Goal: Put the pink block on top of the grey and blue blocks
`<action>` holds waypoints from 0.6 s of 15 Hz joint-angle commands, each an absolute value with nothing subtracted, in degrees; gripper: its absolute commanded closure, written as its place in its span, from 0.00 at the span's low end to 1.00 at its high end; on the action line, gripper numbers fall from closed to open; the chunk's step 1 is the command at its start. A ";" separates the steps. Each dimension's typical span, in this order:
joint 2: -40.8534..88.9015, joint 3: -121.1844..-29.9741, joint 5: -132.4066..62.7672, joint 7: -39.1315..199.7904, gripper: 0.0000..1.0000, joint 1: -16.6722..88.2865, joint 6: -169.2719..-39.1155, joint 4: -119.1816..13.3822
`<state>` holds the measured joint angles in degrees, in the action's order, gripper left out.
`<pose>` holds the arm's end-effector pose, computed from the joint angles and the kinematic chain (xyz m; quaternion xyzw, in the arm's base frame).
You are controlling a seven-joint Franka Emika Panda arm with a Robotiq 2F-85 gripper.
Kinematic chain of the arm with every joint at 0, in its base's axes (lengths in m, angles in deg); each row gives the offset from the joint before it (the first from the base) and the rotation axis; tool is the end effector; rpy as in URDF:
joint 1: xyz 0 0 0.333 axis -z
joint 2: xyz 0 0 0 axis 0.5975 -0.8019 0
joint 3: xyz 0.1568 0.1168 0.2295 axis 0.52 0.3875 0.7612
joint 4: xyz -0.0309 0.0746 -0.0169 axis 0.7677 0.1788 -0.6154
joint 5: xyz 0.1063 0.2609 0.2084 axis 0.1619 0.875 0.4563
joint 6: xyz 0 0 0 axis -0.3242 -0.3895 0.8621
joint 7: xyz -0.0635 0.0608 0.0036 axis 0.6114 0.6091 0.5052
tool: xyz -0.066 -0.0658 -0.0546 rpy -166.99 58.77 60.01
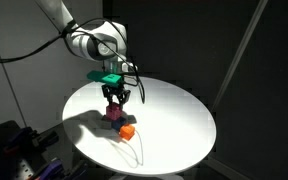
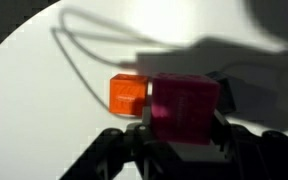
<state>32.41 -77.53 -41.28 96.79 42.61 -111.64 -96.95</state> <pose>0.4616 -0.0966 0.2789 0.9960 0.0662 -0.0330 0.0504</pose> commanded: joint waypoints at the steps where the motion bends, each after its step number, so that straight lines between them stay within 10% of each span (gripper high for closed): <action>1: 31.15 -77.14 -42.02 96.10 0.69 42.25 -111.75 -95.23; 9: 27.79 -76.63 -42.44 94.66 0.69 41.24 -111.66 -92.07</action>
